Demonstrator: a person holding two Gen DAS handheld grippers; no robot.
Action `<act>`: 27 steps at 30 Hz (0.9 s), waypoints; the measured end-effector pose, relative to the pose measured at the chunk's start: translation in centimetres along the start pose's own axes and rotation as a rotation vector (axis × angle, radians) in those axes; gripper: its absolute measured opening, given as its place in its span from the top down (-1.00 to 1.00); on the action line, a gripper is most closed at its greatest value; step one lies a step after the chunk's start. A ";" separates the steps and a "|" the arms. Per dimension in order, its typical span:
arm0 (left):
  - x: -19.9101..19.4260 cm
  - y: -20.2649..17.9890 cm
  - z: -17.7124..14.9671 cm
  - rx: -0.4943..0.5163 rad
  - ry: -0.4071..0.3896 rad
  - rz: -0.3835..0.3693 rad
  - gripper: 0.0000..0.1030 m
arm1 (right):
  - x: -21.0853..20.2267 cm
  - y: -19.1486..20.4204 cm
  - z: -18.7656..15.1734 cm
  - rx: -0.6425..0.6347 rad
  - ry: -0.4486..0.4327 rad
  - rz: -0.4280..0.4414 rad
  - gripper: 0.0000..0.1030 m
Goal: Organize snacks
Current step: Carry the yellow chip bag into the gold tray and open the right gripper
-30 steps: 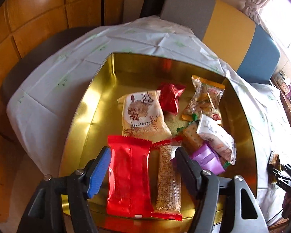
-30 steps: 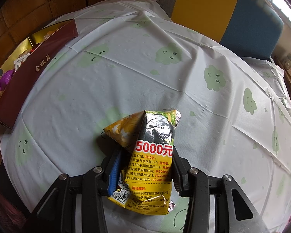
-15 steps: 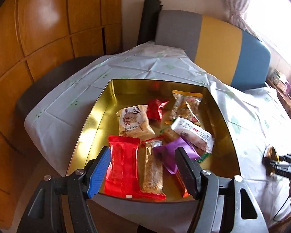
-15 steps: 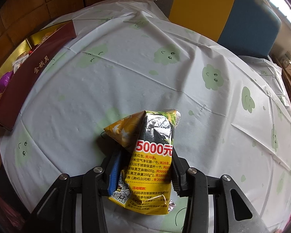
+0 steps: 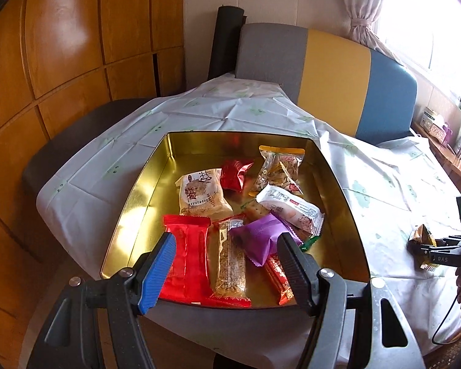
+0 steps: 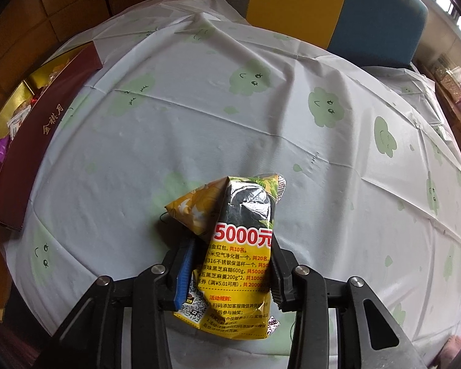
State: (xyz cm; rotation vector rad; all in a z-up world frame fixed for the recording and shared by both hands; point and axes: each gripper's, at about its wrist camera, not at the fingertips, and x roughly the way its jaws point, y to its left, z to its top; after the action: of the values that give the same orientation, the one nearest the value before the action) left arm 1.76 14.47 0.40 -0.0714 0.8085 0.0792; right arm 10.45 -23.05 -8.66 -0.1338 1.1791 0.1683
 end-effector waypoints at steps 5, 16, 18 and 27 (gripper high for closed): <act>0.2 0.5 -0.1 -0.012 0.003 0.005 -0.34 | -1.3 1.0 1.4 0.004 -0.039 0.048 0.23; 0.5 1.3 -0.2 -0.031 0.007 0.018 -0.34 | -5.6 8.8 5.0 -0.125 -0.153 0.203 0.24; 0.5 1.4 -0.2 -0.033 0.007 0.022 -0.34 | -6.4 11.0 5.7 -0.155 -0.168 0.239 0.24; 0.5 2.1 0.1 -0.046 0.004 0.037 -0.34 | -8.6 19.9 8.1 -0.275 -0.203 0.353 0.24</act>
State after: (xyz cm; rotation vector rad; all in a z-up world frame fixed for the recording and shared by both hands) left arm 1.99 16.60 0.03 -0.0999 0.8124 0.1323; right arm 10.64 -2.56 2.05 -0.1457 0.9648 0.6419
